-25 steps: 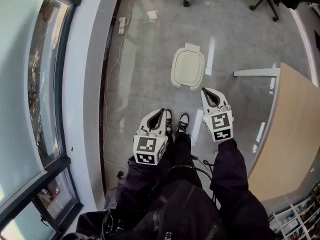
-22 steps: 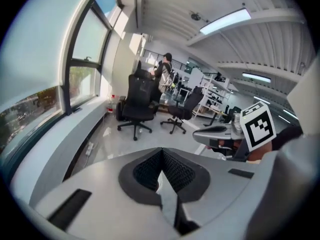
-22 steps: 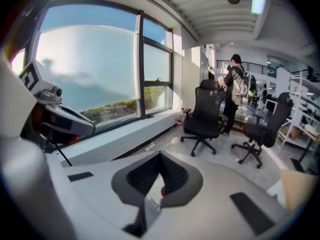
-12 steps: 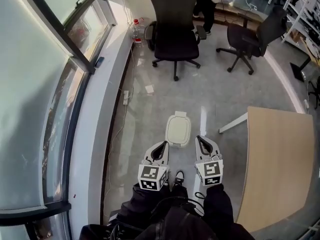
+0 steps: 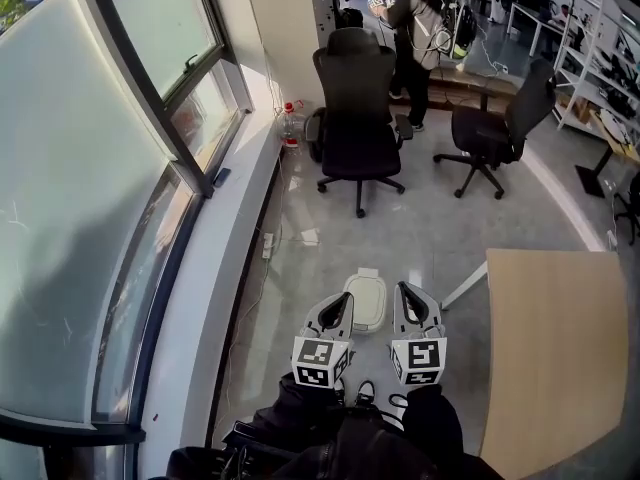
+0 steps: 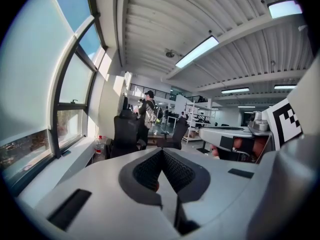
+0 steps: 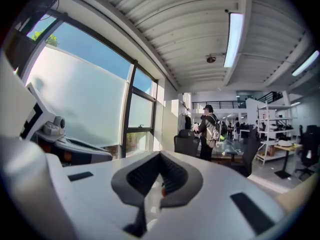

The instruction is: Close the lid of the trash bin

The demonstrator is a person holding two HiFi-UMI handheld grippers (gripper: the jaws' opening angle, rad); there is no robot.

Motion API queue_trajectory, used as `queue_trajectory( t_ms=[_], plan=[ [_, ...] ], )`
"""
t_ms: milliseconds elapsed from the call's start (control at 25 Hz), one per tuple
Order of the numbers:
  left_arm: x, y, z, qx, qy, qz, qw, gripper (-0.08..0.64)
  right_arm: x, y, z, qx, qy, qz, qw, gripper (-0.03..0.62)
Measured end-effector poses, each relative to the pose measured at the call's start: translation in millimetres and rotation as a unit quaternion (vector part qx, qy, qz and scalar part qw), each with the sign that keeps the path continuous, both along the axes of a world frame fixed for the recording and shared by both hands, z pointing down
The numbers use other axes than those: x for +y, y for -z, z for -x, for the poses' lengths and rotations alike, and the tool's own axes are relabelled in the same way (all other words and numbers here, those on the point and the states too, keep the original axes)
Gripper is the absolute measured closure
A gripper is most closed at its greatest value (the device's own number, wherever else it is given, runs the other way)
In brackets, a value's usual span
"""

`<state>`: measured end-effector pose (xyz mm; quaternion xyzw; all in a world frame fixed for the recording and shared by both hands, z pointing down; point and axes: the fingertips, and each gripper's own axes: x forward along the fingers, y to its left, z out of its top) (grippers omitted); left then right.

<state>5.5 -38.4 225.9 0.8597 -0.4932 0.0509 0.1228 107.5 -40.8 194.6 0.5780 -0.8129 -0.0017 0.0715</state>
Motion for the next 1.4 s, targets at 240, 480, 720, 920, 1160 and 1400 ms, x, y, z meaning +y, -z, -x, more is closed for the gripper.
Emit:
queue_trajectory(
  t_ms=[240,480,720,920,1160,1400],
  plan=[
    [11,29,-1,0.000,-0.002,-0.022,0.9998,0.558,15,40,-3,-0.014,-0.019,-0.027,0.999,0.586],
    [13,51,-9,0.003,0.001,-0.044,0.9990,0.558,20,65,-10,-0.014,-0.015,-0.050,0.999,0.586],
    [12,64,-18,0.001,-0.002,-0.056,0.9984,0.558,23,81,-13,-0.024,-0.015,-0.062,0.998,0.586],
    [11,71,-22,-0.003,-0.001,-0.067,0.9978,0.558,27,88,-12,-0.031,-0.002,-0.074,0.997,0.588],
    [8,79,-26,-0.003,0.000,-0.075,0.9972,0.558,27,93,-12,-0.031,0.003,-0.080,0.996,0.588],
    [7,80,-26,0.000,0.003,-0.076,0.9971,0.558,26,95,-10,-0.037,0.012,-0.080,0.996,0.588]
  ],
)
